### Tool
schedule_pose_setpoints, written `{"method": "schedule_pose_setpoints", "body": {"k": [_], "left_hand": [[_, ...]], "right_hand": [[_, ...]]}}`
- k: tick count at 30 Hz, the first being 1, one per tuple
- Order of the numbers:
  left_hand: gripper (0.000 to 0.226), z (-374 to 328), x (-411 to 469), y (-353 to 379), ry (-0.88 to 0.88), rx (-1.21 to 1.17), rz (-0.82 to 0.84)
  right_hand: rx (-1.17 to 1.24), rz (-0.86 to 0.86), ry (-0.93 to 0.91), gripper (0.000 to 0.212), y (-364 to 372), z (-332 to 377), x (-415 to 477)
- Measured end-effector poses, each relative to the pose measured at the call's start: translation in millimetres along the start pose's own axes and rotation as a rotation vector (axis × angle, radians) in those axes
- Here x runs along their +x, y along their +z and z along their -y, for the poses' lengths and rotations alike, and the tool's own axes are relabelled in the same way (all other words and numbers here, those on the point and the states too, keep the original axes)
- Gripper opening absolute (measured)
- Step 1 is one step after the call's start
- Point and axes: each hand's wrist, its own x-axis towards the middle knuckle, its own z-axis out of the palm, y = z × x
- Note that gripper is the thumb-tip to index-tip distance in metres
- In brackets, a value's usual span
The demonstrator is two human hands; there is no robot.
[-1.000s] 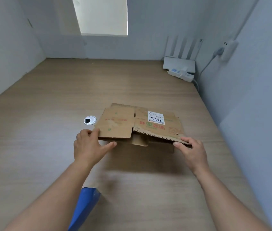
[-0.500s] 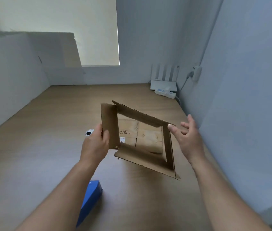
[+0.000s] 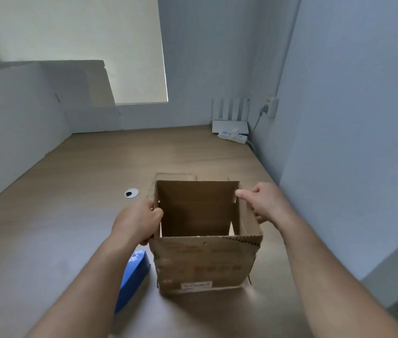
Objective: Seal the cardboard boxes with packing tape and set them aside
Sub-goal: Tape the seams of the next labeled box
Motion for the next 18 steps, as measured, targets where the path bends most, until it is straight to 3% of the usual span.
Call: {"method": "schedule_pose_setpoints", "body": {"k": [3, 5, 7, 10, 14, 16, 18], "left_hand": [[0.034, 14, -3, 19, 0.017, -0.137, 0.085], [0.066, 20, -13, 19, 0.075, -0.355, 0.193], [0.083, 24, -26, 18, 0.122, -0.479, 0.317], [0.091, 36, -37, 21, 0.082, -0.570, 0.460], [0.107, 50, -35, 31, 0.073, -0.802, 0.507], [0.107, 54, -34, 33, 0.065, -0.894, 0.507], [0.093, 52, -36, 32, 0.052, -0.839, 0.489]], "right_hand": [[0.248, 0.298, 0.008, 0.057, 14, -14, -8], [0.362, 0.413, -0.031, 0.073, 23, -29, -11], [0.429, 0.504, -0.084, 0.077, 30, -44, -14], [0.595, 0.573, -0.135, 0.084, 34, -63, -15], [0.767, 0.623, -0.192, 0.098, 30, -83, -14], [0.814, 0.669, -0.161, 0.096, 29, -87, -14], [0.743, 0.648, -0.122, 0.081, 30, -84, -16]]}}
